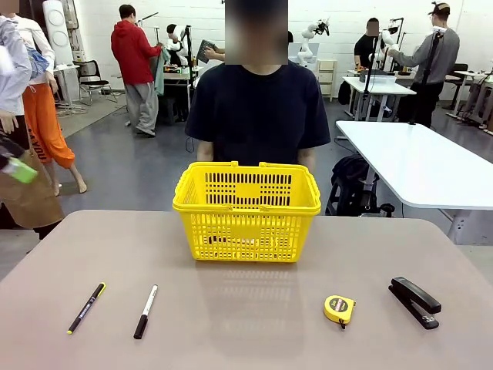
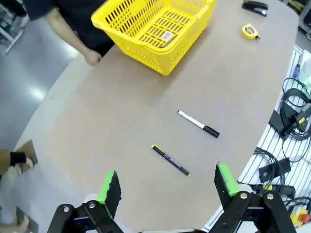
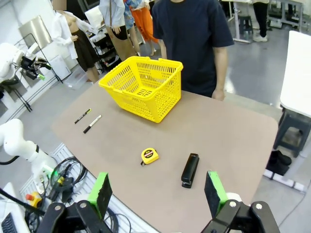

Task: Place the items the person wants into the basket.
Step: Pick up the item the person points to and place it in the Market Basket.

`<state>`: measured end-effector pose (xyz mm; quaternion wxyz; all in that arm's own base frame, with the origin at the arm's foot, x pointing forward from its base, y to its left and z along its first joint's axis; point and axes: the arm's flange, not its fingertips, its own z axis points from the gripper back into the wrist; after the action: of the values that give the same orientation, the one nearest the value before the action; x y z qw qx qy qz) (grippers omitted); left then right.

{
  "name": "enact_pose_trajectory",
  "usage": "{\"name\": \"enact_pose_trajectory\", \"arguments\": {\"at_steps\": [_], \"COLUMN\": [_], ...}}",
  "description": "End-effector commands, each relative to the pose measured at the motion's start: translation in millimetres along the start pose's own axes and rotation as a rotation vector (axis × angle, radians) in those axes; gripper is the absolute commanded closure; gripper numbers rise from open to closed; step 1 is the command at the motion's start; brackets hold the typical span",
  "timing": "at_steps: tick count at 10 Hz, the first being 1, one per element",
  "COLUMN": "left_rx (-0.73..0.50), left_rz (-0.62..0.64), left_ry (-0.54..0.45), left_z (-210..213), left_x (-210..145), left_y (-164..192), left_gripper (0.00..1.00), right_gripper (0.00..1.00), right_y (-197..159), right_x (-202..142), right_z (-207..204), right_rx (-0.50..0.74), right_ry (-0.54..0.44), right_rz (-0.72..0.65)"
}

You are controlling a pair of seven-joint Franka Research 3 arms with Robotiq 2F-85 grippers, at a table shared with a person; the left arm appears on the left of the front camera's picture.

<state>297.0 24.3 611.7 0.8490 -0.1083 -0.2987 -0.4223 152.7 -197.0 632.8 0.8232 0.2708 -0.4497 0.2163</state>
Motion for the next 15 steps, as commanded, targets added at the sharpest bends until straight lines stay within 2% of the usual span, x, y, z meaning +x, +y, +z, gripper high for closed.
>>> {"name": "enact_pose_trajectory", "arguments": {"at_steps": [1,2,3,5,8,11,15], "left_rx": [-0.038,-0.078,-0.127,-0.200,-0.247,-0.276,-0.288], "left_rz": [-0.047,-0.084,-0.098,-0.089,-0.047,-0.067,-0.050], "left_ry": [-0.067,-0.070,-0.122,-0.209,-0.267,-0.327,-0.338], "left_z": [35,64,85,100,91,83,77], "left_x": [-38,-59,-74,-99,-109,-104,-101], "left_y": [23,44,62,84,100,99,99], "left_gripper": [0.00,0.00,0.00,0.00,0.00,0.00,0.00], "right_gripper": [0.00,0.00,0.00,0.00,0.00,0.00,0.00], "right_y": [1,1,1,1,1,1,1], "right_x": [1,1,1,1,1,1,1], "right_z": [-2,-2,-2,-2,-2,-2,-2], "right_rx": [0.015,0.015,0.015,0.015,0.015,0.015,0.015], "right_ry": [-0.005,-0.005,-0.005,-0.005,-0.005,-0.005,-0.005], "right_rz": [0.005,0.005,0.005,0.005,0.005,0.005,0.005]}}
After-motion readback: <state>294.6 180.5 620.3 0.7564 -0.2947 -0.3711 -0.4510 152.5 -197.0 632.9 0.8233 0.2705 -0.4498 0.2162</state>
